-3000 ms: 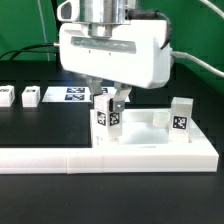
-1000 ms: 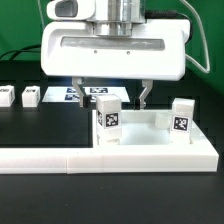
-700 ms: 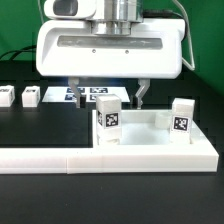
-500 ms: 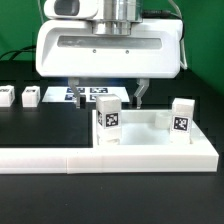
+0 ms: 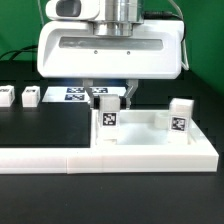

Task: Assemble square table

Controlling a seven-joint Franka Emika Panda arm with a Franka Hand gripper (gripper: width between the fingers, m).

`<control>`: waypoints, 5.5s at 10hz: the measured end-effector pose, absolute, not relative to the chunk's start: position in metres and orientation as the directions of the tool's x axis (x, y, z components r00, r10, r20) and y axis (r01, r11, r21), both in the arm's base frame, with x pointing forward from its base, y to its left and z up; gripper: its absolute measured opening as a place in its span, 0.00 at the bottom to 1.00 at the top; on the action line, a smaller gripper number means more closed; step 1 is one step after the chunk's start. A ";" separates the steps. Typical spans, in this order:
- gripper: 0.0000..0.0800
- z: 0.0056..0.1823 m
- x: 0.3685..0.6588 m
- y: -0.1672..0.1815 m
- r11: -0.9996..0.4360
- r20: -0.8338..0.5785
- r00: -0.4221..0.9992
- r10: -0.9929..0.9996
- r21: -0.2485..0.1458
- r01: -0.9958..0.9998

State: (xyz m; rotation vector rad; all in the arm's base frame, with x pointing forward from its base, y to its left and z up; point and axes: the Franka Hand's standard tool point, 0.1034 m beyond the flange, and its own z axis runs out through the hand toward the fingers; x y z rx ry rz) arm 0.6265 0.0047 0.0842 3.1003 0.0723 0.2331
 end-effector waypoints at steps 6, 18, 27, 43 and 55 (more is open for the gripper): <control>0.36 0.083 0.627 0.003 -0.950 0.153 0.938 -0.312 -0.020 -0.312; 0.36 0.081 0.621 -0.004 -0.233 0.059 0.228 -0.972 -0.111 -0.966; 0.81 0.081 0.625 0.002 -0.705 0.142 0.691 -0.709 -0.094 -0.703; 0.46 0.080 0.626 0.003 -0.999 0.178 0.984 0.019 0.044 0.012; 0.36 0.077 0.622 -0.001 -0.631 0.148 0.615 -0.775 -0.105 -0.769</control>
Offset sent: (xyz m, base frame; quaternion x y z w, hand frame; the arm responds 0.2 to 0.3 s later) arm 0.0039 -0.0113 -0.0038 -0.0078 0.0132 0.1978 0.9801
